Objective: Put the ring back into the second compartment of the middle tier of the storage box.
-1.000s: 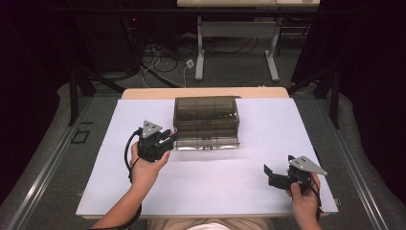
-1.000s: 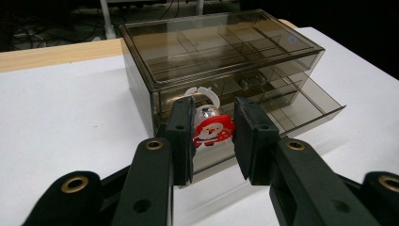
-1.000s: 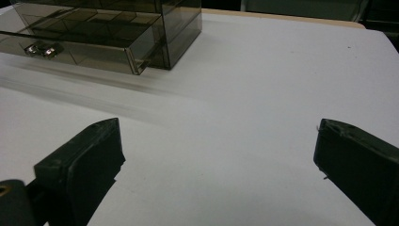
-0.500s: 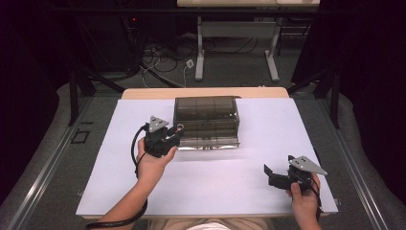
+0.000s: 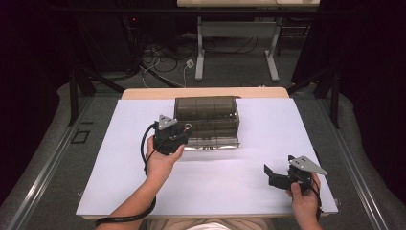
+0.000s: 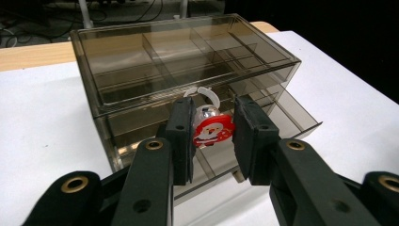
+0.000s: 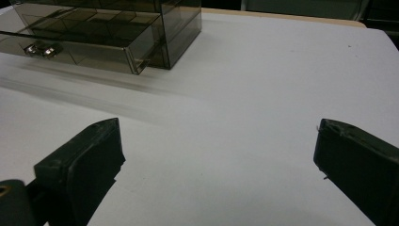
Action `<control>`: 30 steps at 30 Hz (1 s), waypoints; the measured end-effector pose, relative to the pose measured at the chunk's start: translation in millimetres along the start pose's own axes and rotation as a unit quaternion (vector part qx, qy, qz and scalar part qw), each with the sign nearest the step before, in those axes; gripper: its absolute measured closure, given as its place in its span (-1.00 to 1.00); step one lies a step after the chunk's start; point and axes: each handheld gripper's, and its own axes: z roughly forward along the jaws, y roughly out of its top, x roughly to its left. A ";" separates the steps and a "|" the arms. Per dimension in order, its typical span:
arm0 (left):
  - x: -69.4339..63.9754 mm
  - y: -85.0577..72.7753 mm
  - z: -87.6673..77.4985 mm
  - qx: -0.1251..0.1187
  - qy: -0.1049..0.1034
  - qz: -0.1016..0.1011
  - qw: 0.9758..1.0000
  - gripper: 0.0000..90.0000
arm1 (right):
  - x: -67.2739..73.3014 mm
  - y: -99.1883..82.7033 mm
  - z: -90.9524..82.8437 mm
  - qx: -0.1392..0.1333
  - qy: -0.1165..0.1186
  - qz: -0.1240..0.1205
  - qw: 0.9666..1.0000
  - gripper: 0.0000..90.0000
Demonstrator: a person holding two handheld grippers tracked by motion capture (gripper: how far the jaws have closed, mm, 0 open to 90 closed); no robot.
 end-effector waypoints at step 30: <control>-19.9 -0.9 43.4 0.031 -0.021 0.007 0.999 0.53 | -2.2 -0.8 -4.5 -0.007 -0.002 0.004 1.000 -0.97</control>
